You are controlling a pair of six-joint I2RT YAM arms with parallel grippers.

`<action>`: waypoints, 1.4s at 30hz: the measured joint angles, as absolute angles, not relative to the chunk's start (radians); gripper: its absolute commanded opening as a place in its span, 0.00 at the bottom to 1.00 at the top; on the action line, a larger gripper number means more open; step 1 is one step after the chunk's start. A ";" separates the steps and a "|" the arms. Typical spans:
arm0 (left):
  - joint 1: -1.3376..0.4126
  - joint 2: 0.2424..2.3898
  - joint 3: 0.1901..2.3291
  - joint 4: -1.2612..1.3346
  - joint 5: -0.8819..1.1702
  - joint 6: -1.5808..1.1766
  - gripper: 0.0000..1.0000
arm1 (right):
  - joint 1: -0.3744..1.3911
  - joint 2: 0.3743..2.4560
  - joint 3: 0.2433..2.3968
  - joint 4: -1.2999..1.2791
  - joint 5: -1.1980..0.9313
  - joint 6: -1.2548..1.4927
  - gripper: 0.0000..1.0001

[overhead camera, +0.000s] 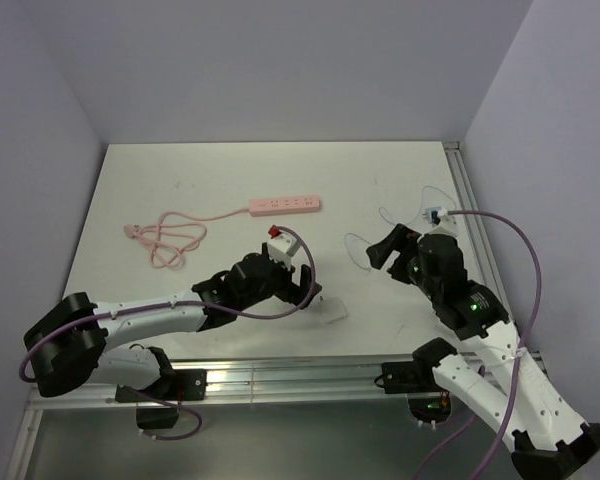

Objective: Insert the plug

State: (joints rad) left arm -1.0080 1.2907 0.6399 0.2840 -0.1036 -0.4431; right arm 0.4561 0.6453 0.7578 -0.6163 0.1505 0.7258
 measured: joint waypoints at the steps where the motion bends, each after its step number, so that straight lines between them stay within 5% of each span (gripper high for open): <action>1: -1.026 1.291 0.631 0.293 -0.103 -0.418 0.93 | 0.455 0.626 0.739 -0.631 0.149 0.736 0.86; 25: -1.163 1.776 0.920 0.229 0.037 0.011 0.72 | 0.453 0.371 0.632 -0.755 0.048 0.786 0.84; 31: -1.178 1.803 0.925 0.218 0.015 -0.012 0.52 | 0.453 0.369 0.632 -0.772 0.051 0.776 0.84; 35: -1.185 1.825 0.953 0.212 -0.011 -0.034 0.00 | 0.453 0.370 0.632 -0.772 0.052 0.773 0.84; 42: -1.184 1.802 0.945 0.188 -0.068 -0.122 0.00 | 0.453 0.388 0.632 -0.767 0.040 0.768 0.84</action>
State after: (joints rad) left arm -1.1839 1.8023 0.9455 0.1883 -0.0681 -0.1223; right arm 0.4534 0.3882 0.6319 -0.7666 0.0402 0.7677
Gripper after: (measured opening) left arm 0.610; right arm 0.839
